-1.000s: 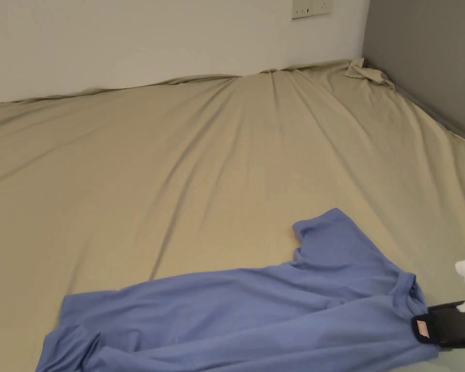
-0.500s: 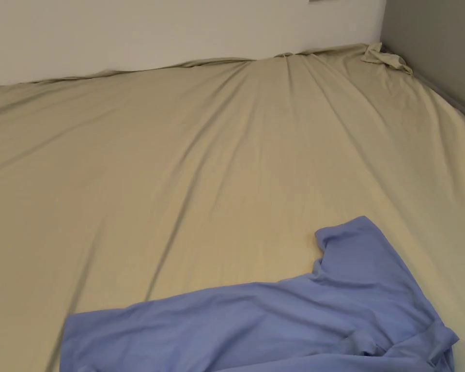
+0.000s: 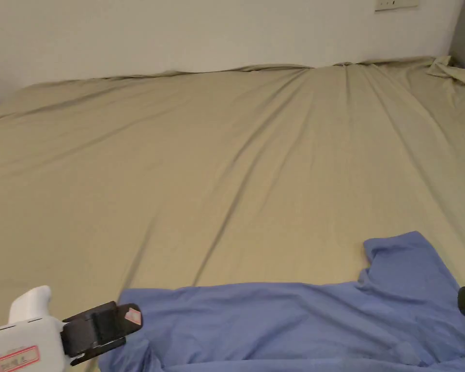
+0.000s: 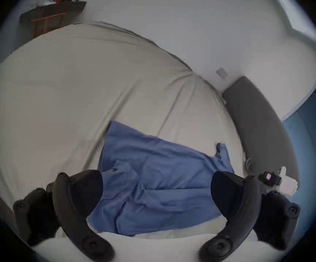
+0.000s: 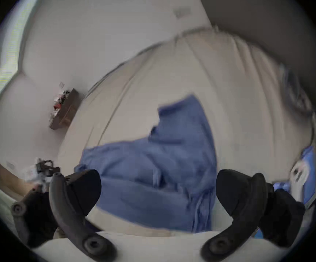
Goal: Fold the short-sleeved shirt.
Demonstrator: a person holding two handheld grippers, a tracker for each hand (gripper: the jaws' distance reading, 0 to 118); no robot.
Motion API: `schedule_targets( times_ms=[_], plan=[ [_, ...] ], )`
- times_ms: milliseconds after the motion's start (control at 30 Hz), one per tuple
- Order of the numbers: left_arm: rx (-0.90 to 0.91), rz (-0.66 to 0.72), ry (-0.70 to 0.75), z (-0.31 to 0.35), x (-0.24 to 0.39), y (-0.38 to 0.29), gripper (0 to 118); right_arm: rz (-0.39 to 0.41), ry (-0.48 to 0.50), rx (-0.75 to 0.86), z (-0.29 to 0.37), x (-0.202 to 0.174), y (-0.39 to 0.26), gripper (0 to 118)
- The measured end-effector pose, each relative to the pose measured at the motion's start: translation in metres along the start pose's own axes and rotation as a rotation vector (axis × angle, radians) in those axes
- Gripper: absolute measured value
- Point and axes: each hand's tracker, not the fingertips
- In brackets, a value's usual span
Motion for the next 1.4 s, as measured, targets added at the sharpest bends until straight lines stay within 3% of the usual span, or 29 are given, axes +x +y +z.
schedule_targets(
  times_ms=[33, 67, 100, 133, 233, 267, 300, 333, 367, 400, 433, 500, 600, 667, 700, 733, 767, 800, 900, 1067, 1133, 1167, 1200, 1233, 1267, 1300, 1400],
  plan=[
    [-0.034, -0.021, 0.016, -0.015, -0.018, -0.003, 79, 0.057, -0.054, 0.013, -0.006, -0.01, -0.004, 24],
    [-0.06, -0.049, 0.018, -0.022, -0.013, -0.006, 0, 0.11, -0.084, 0.017, -0.014, -0.019, -0.01, 3],
    [-0.055, -0.089, 0.066, -0.029, -0.009, -0.012, 0, 0.148, -0.095, 0.034, -0.02, -0.026, -0.018, 3],
    [-0.042, -0.12, 0.135, -0.038, -0.004, -0.025, 0, 0.194, -0.106, 0.027, -0.002, -0.077, -0.019, 3],
    [-0.084, -0.125, 0.112, -0.061, 0.002, -0.026, 0, 0.116, 0.011, -0.03, -0.005, -0.107, -0.035, 3],
    [-0.077, -0.12, 0.124, -0.069, 0.0, -0.023, 0, -0.032, 0.164, -0.097, -0.035, -0.045, -0.041, 3],
    [-0.057, -0.126, 0.156, -0.083, -0.014, -0.003, 3, -0.047, 0.179, -0.114, -0.04, -0.033, -0.041, 3],
    [-0.018, -0.212, 0.291, -0.094, -0.02, 0.01, 30, -0.048, 0.173, -0.118, -0.044, -0.019, -0.039, 3],
    [-0.011, -0.229, 0.354, -0.106, -0.022, 0.017, 88, -0.05, 0.17, -0.125, -0.048, -0.005, -0.036, 3],
    [-0.006, -0.255, 0.415, -0.121, -0.025, 0.025, 109, 0.018, 0.093, -0.111, -0.041, -0.044, -0.041, 3],
    [-0.021, -0.277, 0.445, -0.131, -0.031, 0.034, 110, 0.021, 0.088, -0.117, -0.042, -0.038, -0.039, 3],
    [-0.037, -0.285, 0.493, -0.159, -0.039, 0.043, 110, 0.02, 0.071, -0.122, -0.042, -0.022, -0.033, 3],
    [-0.22, -0.277, 0.498, -0.214, -0.053, 0.048, 108, 0.018, 0.034, -0.12, -0.041, -0.022, -0.034, 3],
    [-0.124, -0.255, 0.494, -0.206, -0.047, 0.055, 106, 0.005, 0.01, -0.118, -0.043, -0.014, -0.038, 3],
    [-0.129, -0.261, 0.48, -0.196, -0.04, 0.052, 94, -0.003, 0.0, -0.118, -0.044, -0.008, -0.037, 3],
    [-0.12, -0.272, 0.471, -0.195, -0.034, 0.05, 71, -0.011, -0.008, -0.121, -0.046, -0.001, -0.036, 3],
    [-0.09, -0.321, 0.483, -0.192, -0.029, 0.049, 26, -0.019, -0.018, -0.124, -0.05, 0.006, -0.035, 3],
    [-0.083, -0.341, 0.448, -0.191, -0.025, 0.048, 1, -0.012, -0.04, -0.131, -0.05, -0.013, -0.035, 3],
    [-0.101, -0.352, 0.456, -0.176, -0.014, 0.045, 1, -0.043, -0.078, -0.151, -0.068, 0.002, -0.023, 3],
    [-0.035, -0.199, 0.304, -0.141, -0.006, 0.06, 1, -0.034, -0.091, -0.15, -0.098, 0.027, 0.018, 3],
    [-0.017, -0.288, 0.336, -0.133, -0.002, 0.069, 1, -0.015, -0.066, -0.161, -0.115, 0.037, 0.037, 3],
    [-0.011, -0.297, 0.325, -0.13, 0.002, 0.07, 1, -0.016, -0.028, -0.186, -0.126, 0.042, 0.044, 35],
    [-0.007, -0.288, 0.304, -0.127, 0.003, 0.072, 1, -0.038, -0.012, -0.231, -0.14, 0.056, 0.051, 87],
    [-0.005, -0.268, 0.274, -0.126, 0.006, 0.075, 1, -0.039, -0.024, -0.279, -0.156, 0.061, 0.057, 118],
    [-0.005, -0.254, 0.269, -0.125, 0.006, 0.077, 1, -0.028, -0.056, -0.346, -0.173, 0.064, 0.057, 114],
    [-0.004, -0.249, 0.271, -0.126, 0.004, 0.08, 1, -0.016, -0.088, -0.263, -0.182, 0.068, 0.057, 115],
    [-0.015, -0.227, 0.271, -0.124, 0.004, 0.083, 1, -0.026, -0.089, -0.457, -0.223, 0.078, 0.046, 115]
  ],
)
